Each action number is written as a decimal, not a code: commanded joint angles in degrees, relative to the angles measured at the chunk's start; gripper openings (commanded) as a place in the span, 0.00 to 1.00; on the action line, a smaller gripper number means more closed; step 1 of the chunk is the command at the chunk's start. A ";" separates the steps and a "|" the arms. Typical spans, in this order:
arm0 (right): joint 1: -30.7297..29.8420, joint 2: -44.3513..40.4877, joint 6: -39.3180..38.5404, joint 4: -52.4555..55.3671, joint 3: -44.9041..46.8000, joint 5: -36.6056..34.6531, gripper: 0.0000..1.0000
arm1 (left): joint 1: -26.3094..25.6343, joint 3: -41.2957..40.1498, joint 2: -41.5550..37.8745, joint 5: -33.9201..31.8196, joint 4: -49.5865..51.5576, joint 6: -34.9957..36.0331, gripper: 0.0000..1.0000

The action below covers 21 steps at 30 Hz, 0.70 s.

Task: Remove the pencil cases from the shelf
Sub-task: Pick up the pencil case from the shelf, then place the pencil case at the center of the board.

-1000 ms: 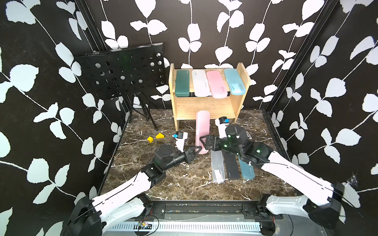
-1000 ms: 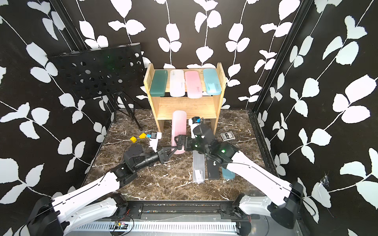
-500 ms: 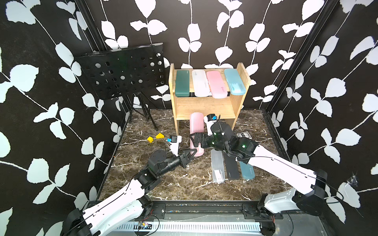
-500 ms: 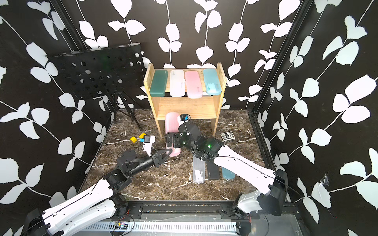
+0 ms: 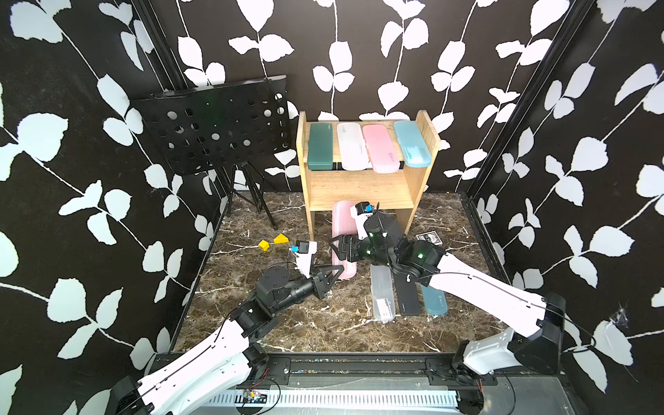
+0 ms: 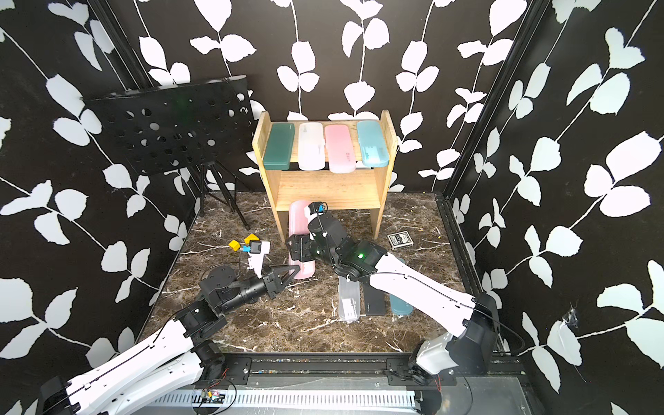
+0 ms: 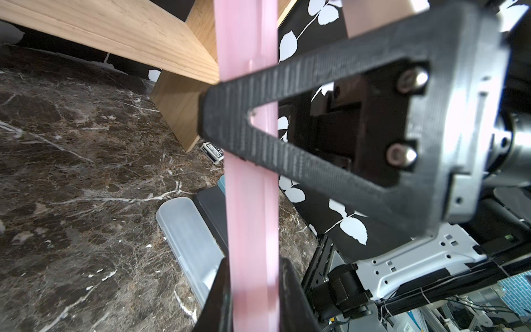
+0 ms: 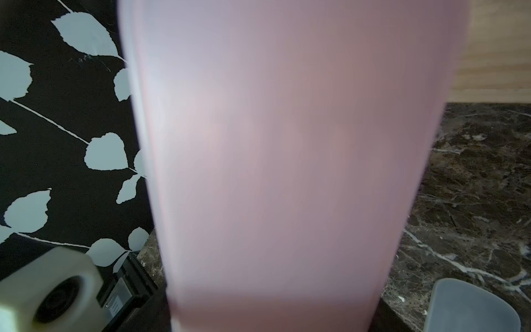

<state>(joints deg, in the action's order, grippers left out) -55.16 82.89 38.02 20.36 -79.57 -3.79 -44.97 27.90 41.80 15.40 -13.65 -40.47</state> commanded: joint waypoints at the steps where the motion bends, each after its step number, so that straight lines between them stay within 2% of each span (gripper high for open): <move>1: 0.01 -0.97 -0.23 1.06 -3.08 -2.50 0.70 | -0.21 0.42 -1.88 -0.80 -0.44 1.30 0.39; 2: 0.01 -0.88 -0.21 2.71 -3.55 -3.21 0.71 | -0.21 0.57 -2.20 -1.51 0.81 1.69 0.61; 3: 0.01 -0.75 -0.28 4.36 -3.85 -3.65 0.71 | -0.21 0.91 -2.69 -2.93 2.71 2.33 0.70; 6: 0.00 -1.18 0.05 8.36 -2.56 -5.20 0.71 | -0.22 1.58 -5.27 -7.55 9.42 4.79 0.88; 9: 0.38 -1.36 2.48 11.19 1.15 -5.57 0.71 | -0.23 1.13 -9.37 -14.12 15.04 6.07 0.94; 15: 0.32 4.98 9.22 12.31 7.37 -1.45 0.71 | -0.25 0.25 -15.84 -21.41 22.31 5.97 0.97; 21: 0.35 12.33 12.66 10.24 8.91 -0.55 0.70 | -0.22 -0.47 -16.30 -22.20 24.19 4.47 0.98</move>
<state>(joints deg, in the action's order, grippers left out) -54.98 93.86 47.64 31.79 -71.53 -4.71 -44.97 28.01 25.80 -4.82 8.58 -35.88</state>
